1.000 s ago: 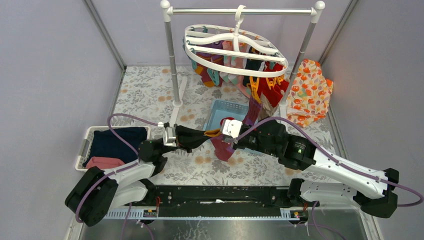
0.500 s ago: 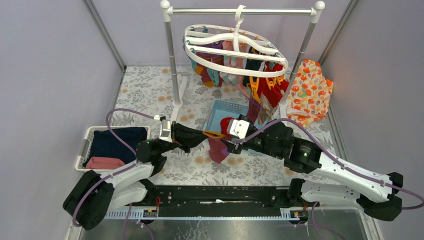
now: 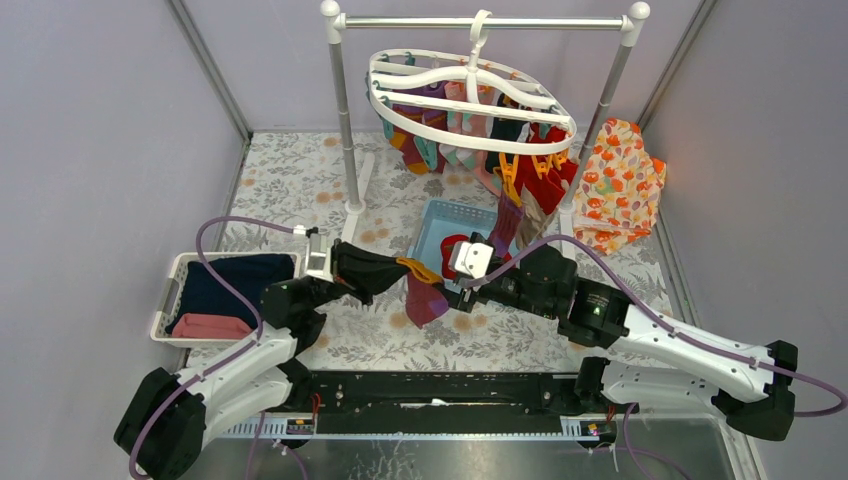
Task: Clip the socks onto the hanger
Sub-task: Pick up the sock from the bin.
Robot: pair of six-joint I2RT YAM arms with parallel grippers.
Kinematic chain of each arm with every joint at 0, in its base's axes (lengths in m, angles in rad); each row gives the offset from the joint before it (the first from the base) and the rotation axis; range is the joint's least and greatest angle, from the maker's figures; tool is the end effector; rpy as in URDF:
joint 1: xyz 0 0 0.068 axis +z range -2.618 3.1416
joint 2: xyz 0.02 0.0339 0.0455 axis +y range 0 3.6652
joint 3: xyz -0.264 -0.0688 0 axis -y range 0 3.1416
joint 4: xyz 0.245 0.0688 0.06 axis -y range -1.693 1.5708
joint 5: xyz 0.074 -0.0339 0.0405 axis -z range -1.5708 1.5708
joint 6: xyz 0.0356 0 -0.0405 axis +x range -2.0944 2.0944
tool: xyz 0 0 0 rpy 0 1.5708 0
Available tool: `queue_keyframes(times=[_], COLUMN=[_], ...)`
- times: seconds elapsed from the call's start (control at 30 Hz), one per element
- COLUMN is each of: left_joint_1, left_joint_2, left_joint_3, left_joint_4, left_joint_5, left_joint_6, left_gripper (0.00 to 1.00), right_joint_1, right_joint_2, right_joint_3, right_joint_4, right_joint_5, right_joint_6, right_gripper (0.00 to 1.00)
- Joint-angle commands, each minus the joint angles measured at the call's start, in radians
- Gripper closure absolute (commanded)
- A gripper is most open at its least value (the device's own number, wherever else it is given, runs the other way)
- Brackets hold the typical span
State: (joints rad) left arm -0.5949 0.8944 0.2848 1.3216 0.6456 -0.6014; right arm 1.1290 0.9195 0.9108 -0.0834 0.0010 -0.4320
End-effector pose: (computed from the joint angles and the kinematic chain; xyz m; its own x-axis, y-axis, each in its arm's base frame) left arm 0.1267 -0.1116 0.2952 -0.0206 -0.5318 -0.8466 0.9863 0.1278 -0.1042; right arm 0.0918 0.1940 0.3712 0.3426 -0.2549 -0.9042 -0.8370 0.3543 -0.4170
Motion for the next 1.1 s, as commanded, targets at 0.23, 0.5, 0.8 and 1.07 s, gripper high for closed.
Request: queue_keyframes(times=[0.23,0.5,0.8,1.07], left_joint_1=[-0.004,-0.005,-0.004,-0.003], left_joint_2=[-0.009,0.007,0.014,-0.004], left_joint_3=[0.070,0.078,0.086,0.075], left_joint_4=[-0.119,-0.133,-0.139,-0.128], left_joint_5=[-0.030,-0.030,-0.031,-0.042], left_joint_6=[-0.043,-0.040,-0.045,-0.016], left_gripper=[1.00,1.00,1.00,0.70], right_joint_1=[-0.006,-0.006,-0.006,-0.006], right_joint_2=[-0.004,-0.054,-0.077,-0.110], right_joint_3=[-0.041,-0.076,-0.098,-0.084], right_joint_4=[0.227,0.298,0.341,0.312], right_joint_5=[-0.048,-0.027,0.023,0.075], right_joint_6=[0.053,0.075,0.090,0.048], right_gripper=[0.32,0.49,0.84,1.00])
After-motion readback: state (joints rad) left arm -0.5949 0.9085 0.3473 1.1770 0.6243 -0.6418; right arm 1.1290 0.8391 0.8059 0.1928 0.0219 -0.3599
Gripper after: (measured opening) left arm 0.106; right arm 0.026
